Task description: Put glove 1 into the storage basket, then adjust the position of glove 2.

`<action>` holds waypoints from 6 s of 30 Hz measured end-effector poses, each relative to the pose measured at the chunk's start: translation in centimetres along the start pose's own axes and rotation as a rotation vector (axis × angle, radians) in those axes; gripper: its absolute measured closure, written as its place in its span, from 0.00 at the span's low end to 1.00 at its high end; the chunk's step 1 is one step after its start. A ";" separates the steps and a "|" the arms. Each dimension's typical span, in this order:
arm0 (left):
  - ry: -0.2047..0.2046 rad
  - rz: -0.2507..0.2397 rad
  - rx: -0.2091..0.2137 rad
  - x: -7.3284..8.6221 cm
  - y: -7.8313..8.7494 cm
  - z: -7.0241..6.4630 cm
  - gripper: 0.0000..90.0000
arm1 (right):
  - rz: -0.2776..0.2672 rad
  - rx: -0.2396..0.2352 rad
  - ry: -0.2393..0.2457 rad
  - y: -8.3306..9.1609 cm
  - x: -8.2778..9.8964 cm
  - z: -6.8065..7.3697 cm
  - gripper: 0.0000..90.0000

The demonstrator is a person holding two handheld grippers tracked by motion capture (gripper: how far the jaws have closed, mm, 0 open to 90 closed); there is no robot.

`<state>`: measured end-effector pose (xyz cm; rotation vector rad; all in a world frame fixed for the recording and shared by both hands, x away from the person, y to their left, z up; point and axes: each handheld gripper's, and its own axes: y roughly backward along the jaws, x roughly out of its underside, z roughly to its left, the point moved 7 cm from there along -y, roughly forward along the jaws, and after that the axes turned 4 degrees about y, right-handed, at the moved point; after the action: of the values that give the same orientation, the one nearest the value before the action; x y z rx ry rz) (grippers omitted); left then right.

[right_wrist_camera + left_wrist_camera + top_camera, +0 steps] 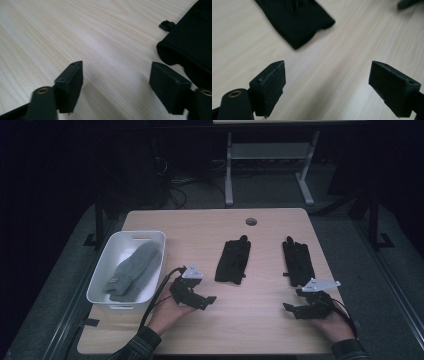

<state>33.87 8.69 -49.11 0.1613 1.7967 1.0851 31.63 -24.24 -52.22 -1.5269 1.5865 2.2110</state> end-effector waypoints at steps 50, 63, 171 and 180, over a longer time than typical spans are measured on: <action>-0.082 -0.052 0.005 3.5 -1.5 0.8 0.14 | 0.045 0.086 -0.081 -1.1 -2.0 -7.6 1.00; -0.082 -0.053 0.006 3.4 -1.5 0.8 0.14 | 0.069 -0.017 -0.001 -1.6 -2.7 -4.0 1.00; -0.088 -0.048 0.018 3.4 -1.6 0.9 0.14 | 0.018 0.063 -0.024 -1.2 -0.8 -2.6 0.23; -0.073 -0.048 0.003 1.2 -0.5 1.3 0.56 | -0.033 0.057 -0.024 -1.2 -0.1 -3.3 0.17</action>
<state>34.44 9.84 -50.40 0.1568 1.7281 1.0302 34.51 -25.99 -53.07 -1.4950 1.5916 2.1392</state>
